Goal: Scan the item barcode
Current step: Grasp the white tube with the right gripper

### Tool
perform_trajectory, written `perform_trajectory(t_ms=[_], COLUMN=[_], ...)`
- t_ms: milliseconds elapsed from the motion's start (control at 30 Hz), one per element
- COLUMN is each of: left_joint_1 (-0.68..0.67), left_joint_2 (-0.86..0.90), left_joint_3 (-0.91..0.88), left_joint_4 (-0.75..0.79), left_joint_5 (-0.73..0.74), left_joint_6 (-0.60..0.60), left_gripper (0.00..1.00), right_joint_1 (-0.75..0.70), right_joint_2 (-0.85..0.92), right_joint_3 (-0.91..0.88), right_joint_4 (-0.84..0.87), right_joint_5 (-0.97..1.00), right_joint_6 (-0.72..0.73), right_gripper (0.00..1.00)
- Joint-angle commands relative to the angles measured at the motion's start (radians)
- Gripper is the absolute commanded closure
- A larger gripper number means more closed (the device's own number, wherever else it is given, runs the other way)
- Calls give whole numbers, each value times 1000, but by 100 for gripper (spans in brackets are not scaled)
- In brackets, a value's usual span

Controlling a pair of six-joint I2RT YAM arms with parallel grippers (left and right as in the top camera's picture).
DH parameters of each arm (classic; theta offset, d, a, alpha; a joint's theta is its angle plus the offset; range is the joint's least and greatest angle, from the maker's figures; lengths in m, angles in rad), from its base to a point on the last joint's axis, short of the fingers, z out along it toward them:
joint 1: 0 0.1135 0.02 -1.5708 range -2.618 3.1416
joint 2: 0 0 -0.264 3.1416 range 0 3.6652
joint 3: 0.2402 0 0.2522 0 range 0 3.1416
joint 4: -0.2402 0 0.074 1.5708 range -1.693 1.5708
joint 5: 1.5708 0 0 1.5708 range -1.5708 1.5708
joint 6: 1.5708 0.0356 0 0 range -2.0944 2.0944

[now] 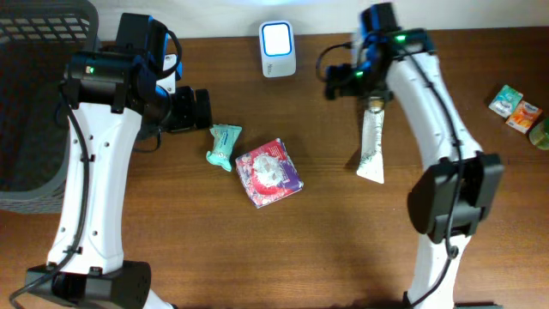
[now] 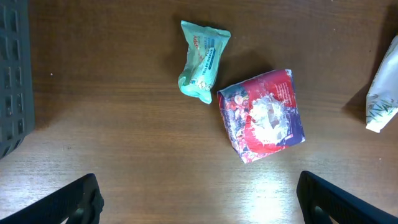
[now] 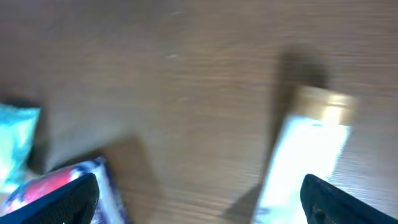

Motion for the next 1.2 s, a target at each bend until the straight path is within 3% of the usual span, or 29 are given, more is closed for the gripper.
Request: perform_trajectory(t_ms=[0, 67, 167, 333, 500, 567, 633, 900, 1000, 1167], left_joint_1=[-4, -4, -4, -4, -4, -4, -4, -4, -4, -4], left_joint_2=[-1, -1, -1, -1, -1, -1, -1, -1, -1, -1], left_joint_3=[3, 3, 3, 3, 3, 3, 3, 3, 3, 3], left_joint_4=[1, 1, 1, 1, 1, 1, 1, 2, 1, 1], left_joint_5=[-4, -4, -4, -4, -4, -4, -4, -4, -4, -4], left_joint_6=[15, 15, 15, 15, 15, 15, 15, 15, 15, 15], left_gripper=[1, 1, 1, 1, 1, 1, 1, 1, 1, 1], right_joint_1=[104, 148, 184, 174, 174, 174, 174, 87, 35, -54], right_joint_2=[8, 8, 8, 8, 8, 8, 9, 9, 9, 9], right_joint_3=[-26, -63, -138, -233, -391, -469, -533, -601, -601, -601], right_joint_4=[8, 47, 113, 76, 164, 263, 318, 379, 378, 375], right_joint_5=[-10, -3, 25, 493, 747, 760, 763, 874, 733, 651], right_joint_6=[-4, 82, 100, 209, 256, 245, 244, 243, 217, 217], right_gripper=[1, 1, 1, 1, 1, 6, 17, 17, 18, 36])
